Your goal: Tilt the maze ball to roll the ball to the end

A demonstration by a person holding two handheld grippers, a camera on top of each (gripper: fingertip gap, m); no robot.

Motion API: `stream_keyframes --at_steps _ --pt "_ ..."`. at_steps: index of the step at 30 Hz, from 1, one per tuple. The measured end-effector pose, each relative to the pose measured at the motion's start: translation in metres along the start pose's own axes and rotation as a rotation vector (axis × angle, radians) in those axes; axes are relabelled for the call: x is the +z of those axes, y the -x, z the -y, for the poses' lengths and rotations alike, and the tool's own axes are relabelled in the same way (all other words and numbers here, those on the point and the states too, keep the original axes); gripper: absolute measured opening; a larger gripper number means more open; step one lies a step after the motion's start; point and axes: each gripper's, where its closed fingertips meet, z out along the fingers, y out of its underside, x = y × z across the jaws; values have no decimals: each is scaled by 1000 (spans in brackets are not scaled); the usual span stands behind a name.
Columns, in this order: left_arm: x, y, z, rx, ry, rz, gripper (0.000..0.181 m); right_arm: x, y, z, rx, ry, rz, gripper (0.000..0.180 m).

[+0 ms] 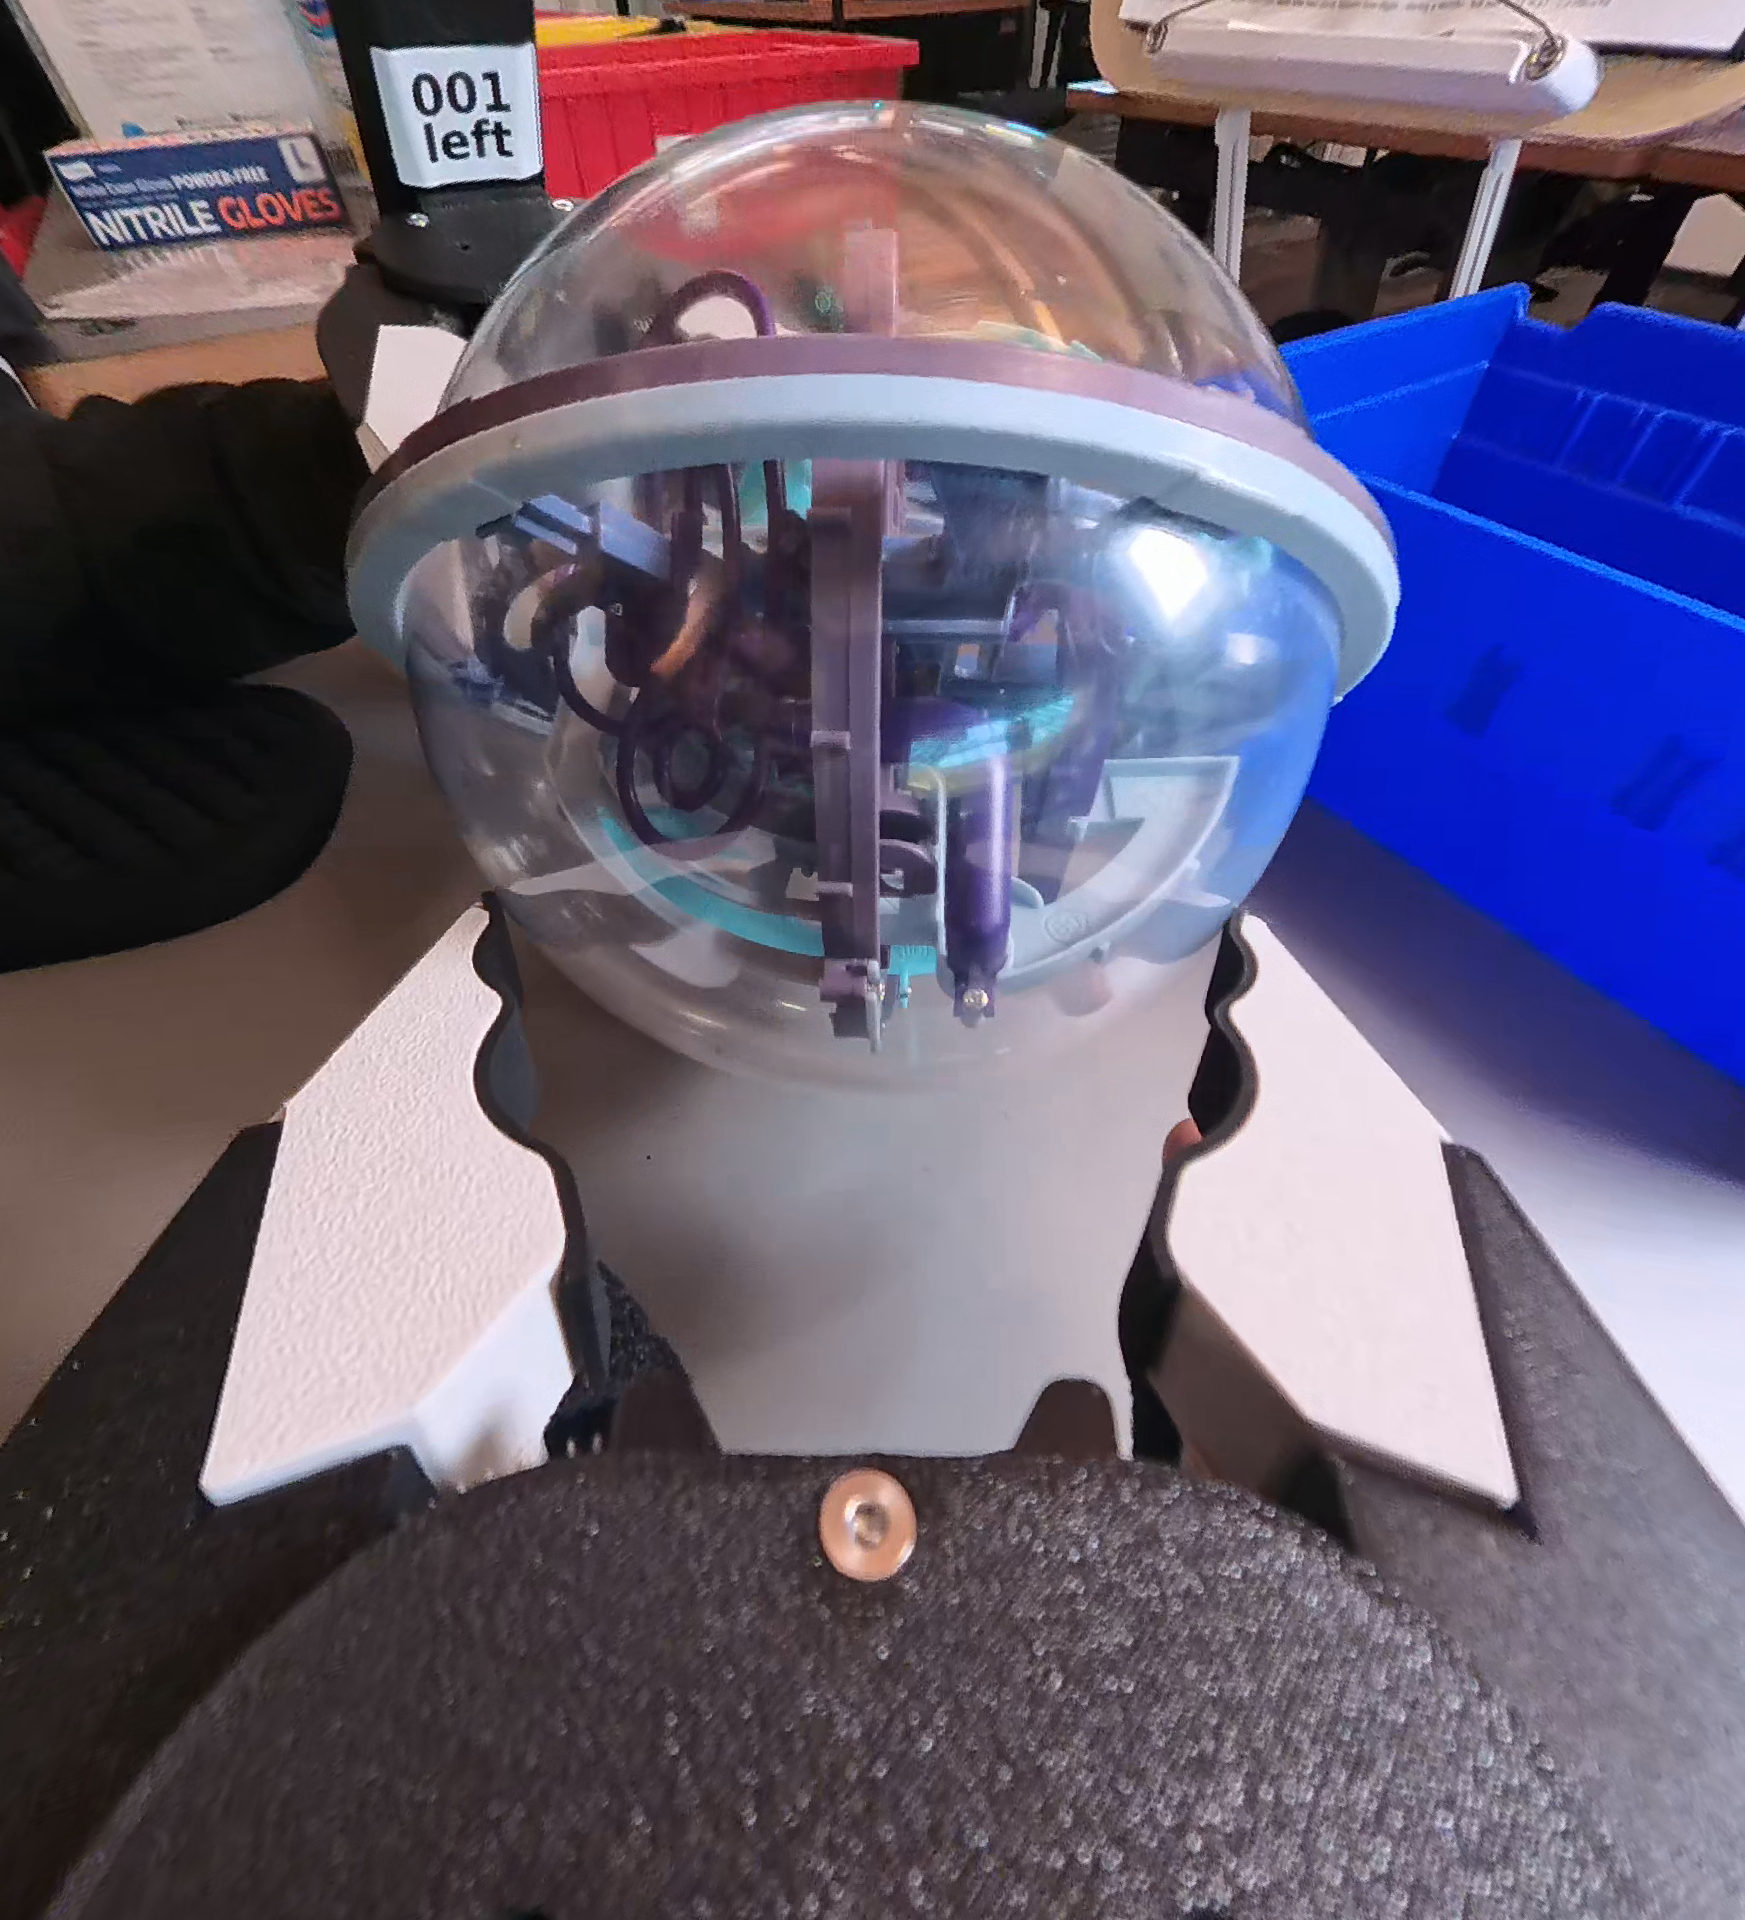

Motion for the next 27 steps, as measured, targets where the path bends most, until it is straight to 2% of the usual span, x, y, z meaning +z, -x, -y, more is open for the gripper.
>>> stream_keyframes --at_steps 7,14,18,20,22,23,25,27 --pt "-2 0 -10 2 -8 -44 118 0 3 -10 -46 25 -10 121" --pt "-7 -11 -21 0 49 -147 118 -7 17 -39 -112 123 46 96" --pt "-12 -26 -21 -22 42 -234 117 -20 34 -53 -176 168 186 78" --pt "-16 -31 -17 -24 28 -268 109 -32 43 -63 -250 211 287 72" --pt "-21 -32 -11 -18 5 -279 88 -45 47 -67 -281 236 386 58" --pt "-23 -31 -9 -17 -4 -278 76 -50 44 -63 -249 219 404 58" --pt "-23 -29 -8 -28 -1 -272 77 -56 33 -47 -137 154 429 58" --pt "-21 -29 -13 -45 33 -269 81 -58 25 -36 -78 107 430 68"
